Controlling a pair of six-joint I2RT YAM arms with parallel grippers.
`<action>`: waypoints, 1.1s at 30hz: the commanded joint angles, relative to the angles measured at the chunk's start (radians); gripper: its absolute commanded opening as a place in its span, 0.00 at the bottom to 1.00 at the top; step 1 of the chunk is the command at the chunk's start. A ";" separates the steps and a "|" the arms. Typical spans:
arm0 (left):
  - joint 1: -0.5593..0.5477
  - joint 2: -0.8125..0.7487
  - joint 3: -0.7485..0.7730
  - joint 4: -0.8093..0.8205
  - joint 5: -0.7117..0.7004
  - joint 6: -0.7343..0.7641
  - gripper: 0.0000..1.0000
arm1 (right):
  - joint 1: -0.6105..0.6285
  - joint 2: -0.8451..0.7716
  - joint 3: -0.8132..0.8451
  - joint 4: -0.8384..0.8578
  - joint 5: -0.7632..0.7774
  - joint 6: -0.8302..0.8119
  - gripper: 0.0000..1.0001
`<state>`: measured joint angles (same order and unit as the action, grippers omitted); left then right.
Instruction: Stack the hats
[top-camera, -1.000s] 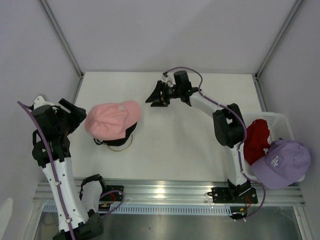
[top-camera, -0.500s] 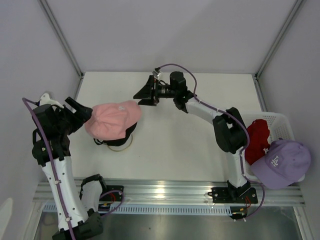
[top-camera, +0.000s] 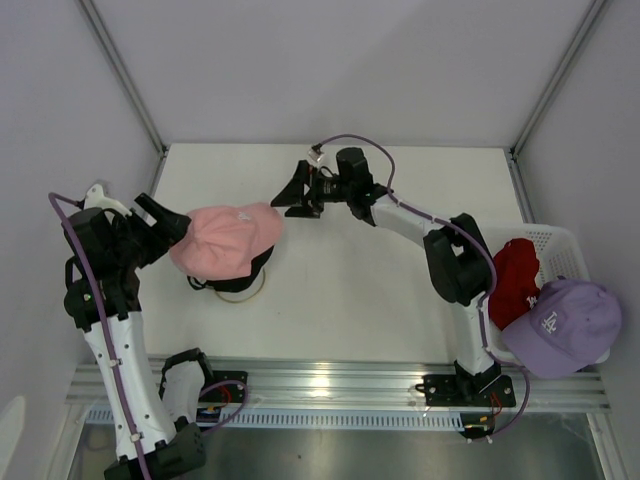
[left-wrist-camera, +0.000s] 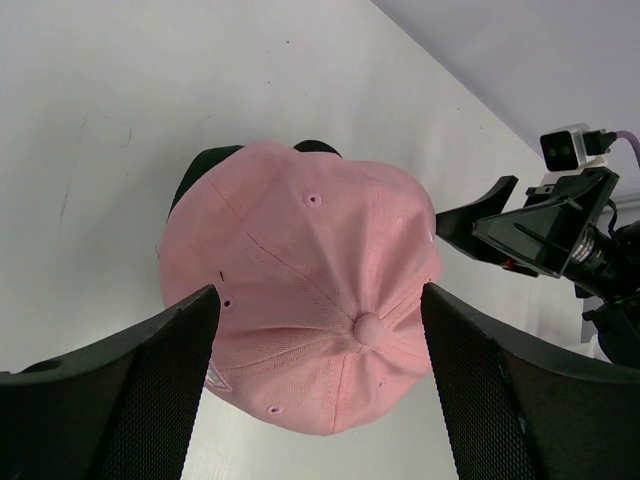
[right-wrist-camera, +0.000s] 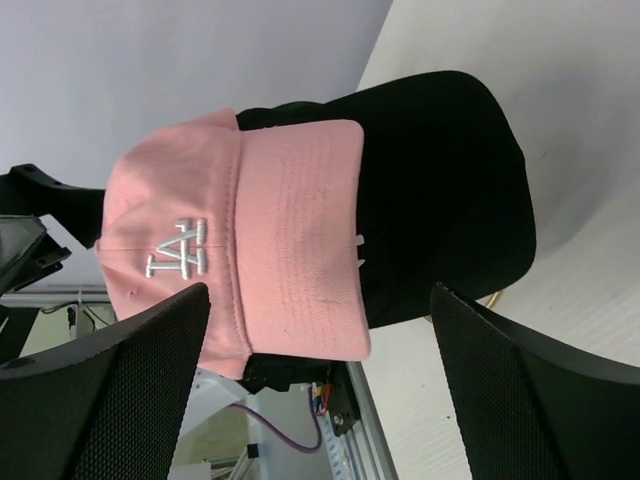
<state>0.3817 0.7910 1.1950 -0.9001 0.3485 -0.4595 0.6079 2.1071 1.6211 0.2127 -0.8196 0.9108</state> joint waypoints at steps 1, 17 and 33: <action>0.002 0.001 0.020 0.020 0.023 0.027 0.85 | 0.004 0.030 0.037 -0.018 -0.003 -0.029 0.92; 0.003 0.011 -0.012 0.038 0.023 0.027 0.85 | 0.035 0.064 -0.009 0.353 -0.136 0.243 0.45; 0.002 0.019 0.017 0.026 -0.012 0.030 0.85 | 0.053 0.001 0.031 0.523 0.002 0.450 0.00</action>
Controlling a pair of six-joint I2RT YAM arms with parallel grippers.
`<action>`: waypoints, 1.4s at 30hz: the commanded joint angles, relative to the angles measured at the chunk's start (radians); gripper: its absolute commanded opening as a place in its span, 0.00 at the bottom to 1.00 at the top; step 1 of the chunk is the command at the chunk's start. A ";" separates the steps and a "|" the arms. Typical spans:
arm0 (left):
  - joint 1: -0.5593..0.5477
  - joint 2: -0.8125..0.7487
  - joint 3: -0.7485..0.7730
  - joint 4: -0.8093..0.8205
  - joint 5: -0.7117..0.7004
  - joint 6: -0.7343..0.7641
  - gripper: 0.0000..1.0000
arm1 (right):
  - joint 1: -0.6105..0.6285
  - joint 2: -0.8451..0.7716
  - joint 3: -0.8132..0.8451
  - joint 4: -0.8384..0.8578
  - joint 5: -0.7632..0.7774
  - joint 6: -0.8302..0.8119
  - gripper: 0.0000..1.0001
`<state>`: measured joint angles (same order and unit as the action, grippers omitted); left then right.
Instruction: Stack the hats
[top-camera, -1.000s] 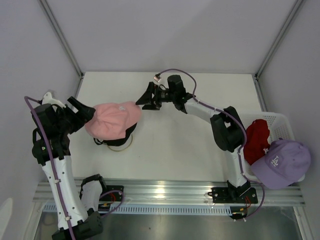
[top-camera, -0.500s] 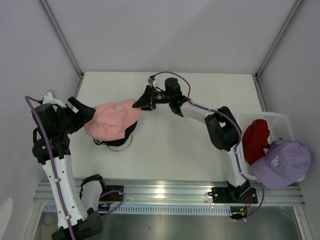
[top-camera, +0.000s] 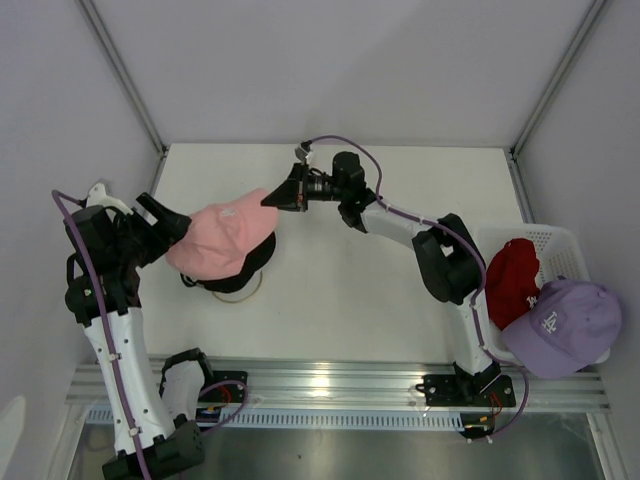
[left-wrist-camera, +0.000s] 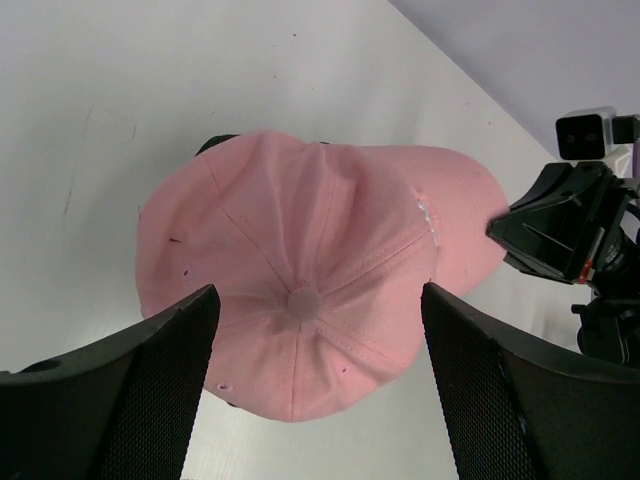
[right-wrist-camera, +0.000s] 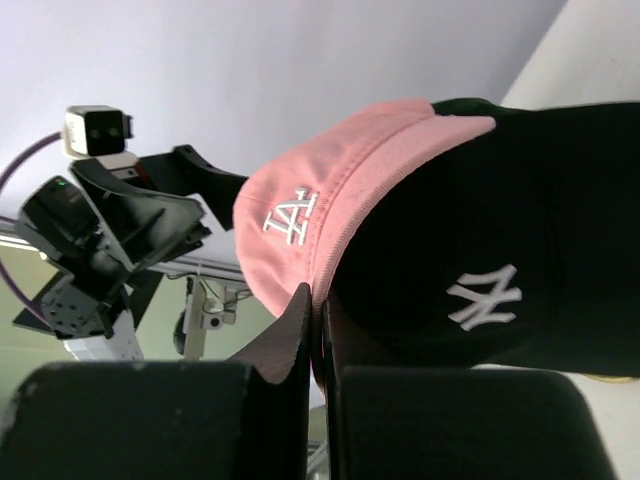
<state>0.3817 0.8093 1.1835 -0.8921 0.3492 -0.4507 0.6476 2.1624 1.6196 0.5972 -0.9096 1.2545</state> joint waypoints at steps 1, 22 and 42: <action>0.003 0.001 0.034 0.013 -0.021 0.023 0.85 | 0.020 -0.056 0.036 0.198 0.104 0.133 0.00; 0.195 0.087 0.363 -0.082 0.005 -0.169 0.99 | 0.030 -0.033 0.065 0.523 0.563 0.471 0.00; 0.330 0.053 -0.048 0.255 0.301 -0.336 0.89 | 0.027 -0.041 -0.010 0.855 0.512 0.637 0.00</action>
<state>0.6548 0.8471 1.1889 -0.7578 0.5110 -0.7570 0.6685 2.1418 1.5993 1.2526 -0.3534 1.8347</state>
